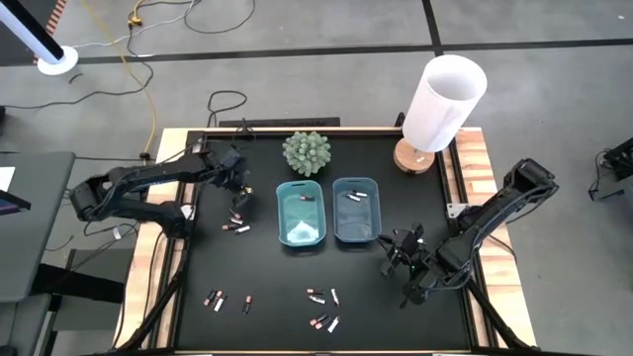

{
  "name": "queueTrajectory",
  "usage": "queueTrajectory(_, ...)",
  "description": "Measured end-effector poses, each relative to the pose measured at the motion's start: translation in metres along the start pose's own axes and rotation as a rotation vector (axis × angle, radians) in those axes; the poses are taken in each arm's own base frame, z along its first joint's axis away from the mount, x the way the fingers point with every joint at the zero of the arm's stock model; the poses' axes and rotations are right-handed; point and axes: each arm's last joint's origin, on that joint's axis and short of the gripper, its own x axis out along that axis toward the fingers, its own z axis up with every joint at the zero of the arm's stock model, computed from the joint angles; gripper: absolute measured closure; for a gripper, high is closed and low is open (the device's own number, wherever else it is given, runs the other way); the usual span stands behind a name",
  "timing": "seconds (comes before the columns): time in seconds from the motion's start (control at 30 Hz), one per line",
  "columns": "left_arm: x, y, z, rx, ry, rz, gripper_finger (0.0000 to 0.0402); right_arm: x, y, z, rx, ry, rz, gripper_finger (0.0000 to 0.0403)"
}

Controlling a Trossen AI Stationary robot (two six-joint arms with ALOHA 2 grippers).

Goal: Sort batteries
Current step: Put the white battery into the blue bin

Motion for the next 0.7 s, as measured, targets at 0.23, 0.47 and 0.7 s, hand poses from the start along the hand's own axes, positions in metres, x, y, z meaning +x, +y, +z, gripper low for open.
queueTrajectory(0.23, 0.017, -0.002, -0.001, 0.016, 0.082, -0.012, 0.0272, 0.000, 0.000, 0.000, -0.002, 0.003, 0.001, 0.0344)
queueTrajectory(0.47, 0.026, -0.004, -0.001, 0.020, 0.116, -0.036, 0.0272, 0.000, 0.000, 0.000, -0.004, 0.004, 0.000, 0.0344)
queueTrajectory(0.7, 0.020, -0.003, 0.001, 0.016, 0.084, -0.035, 0.0272, 0.000, 0.000, 0.000, -0.004, 0.004, 0.000, 0.0344)
